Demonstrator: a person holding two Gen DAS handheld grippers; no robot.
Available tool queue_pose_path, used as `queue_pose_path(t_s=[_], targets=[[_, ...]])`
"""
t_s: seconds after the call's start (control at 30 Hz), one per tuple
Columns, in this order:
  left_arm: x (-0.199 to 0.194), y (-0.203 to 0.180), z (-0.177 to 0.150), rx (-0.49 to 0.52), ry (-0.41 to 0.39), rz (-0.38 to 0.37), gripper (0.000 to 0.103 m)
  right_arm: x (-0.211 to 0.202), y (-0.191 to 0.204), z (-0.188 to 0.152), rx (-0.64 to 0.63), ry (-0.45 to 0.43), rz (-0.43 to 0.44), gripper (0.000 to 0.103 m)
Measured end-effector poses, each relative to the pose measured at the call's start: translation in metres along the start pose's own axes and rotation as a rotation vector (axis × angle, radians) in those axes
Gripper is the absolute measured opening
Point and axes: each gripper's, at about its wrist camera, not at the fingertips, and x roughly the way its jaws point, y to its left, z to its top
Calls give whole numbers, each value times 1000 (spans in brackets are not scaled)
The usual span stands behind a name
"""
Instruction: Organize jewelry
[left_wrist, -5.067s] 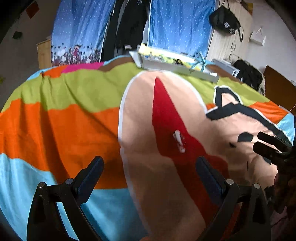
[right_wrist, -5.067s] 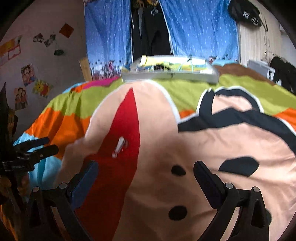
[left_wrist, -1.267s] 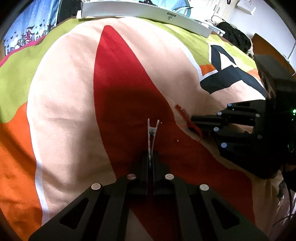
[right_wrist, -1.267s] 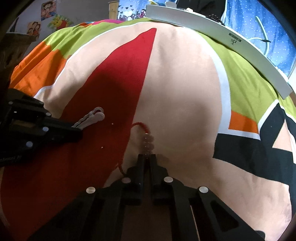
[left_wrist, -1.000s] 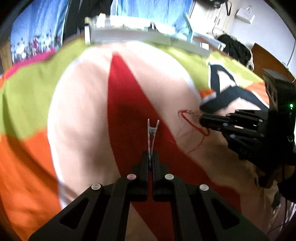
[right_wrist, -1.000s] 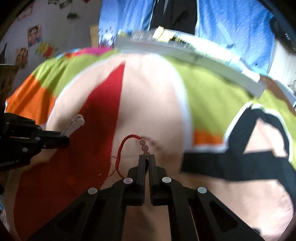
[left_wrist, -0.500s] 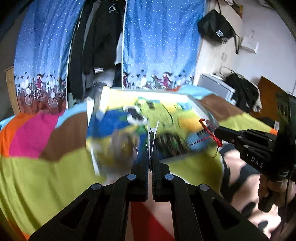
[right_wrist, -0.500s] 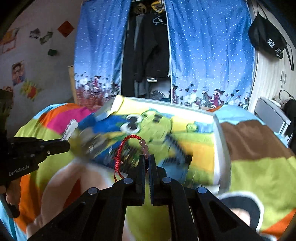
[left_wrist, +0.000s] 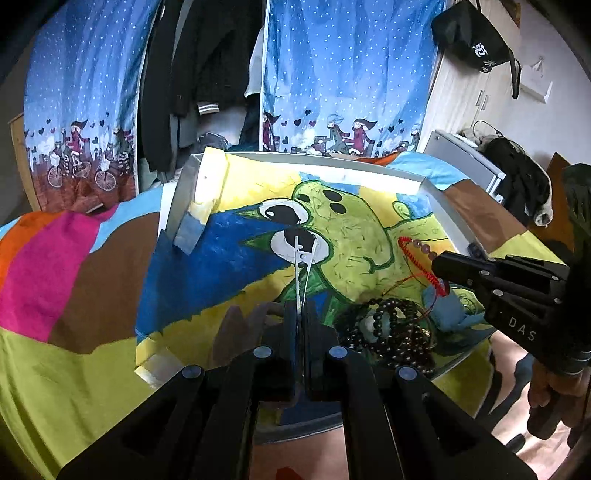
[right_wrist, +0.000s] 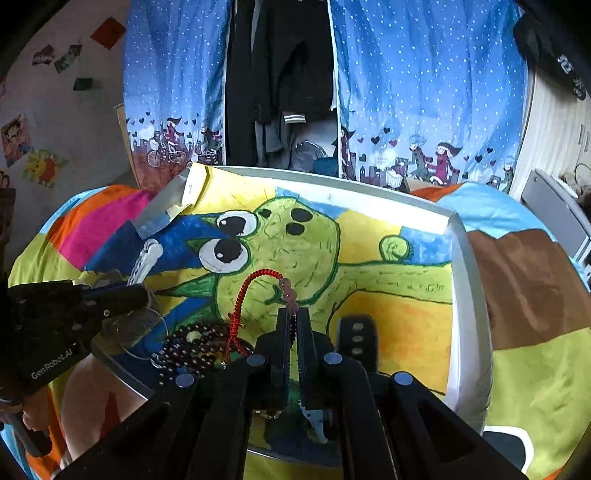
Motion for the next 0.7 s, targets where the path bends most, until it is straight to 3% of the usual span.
queue_pose_path(t_s=[0.33,0.37,0.4,0.47,0.53,0.63,0.67,0.7], targets=[[-4,-1,1,-22,26,23,4,-15,-2,-4,22,-15,1,4],[-8,0,2,-36,26,20,13,-18,-3,-5,26,-19,3,6],[-12,1,2,-45,19,20,30,-23,-4,-6,32,-25,4,12],[-30,3,2,-77,-36,10,55,-36,-6,-8,48,-50,3,23],[-49,4,1,-101,-97,-3,61,-53,-10,-11,67,-85,-3,29],[-78,0,-1,-101,-144,1,61,-82,-15,-17,112,-143,2,38],[-88,-3,-3,-95,-159,10,65,-94,-16,-21,129,-167,6,44],[-100,-7,-5,-88,-177,17,76,-105,-16,-24,141,-188,4,52]])
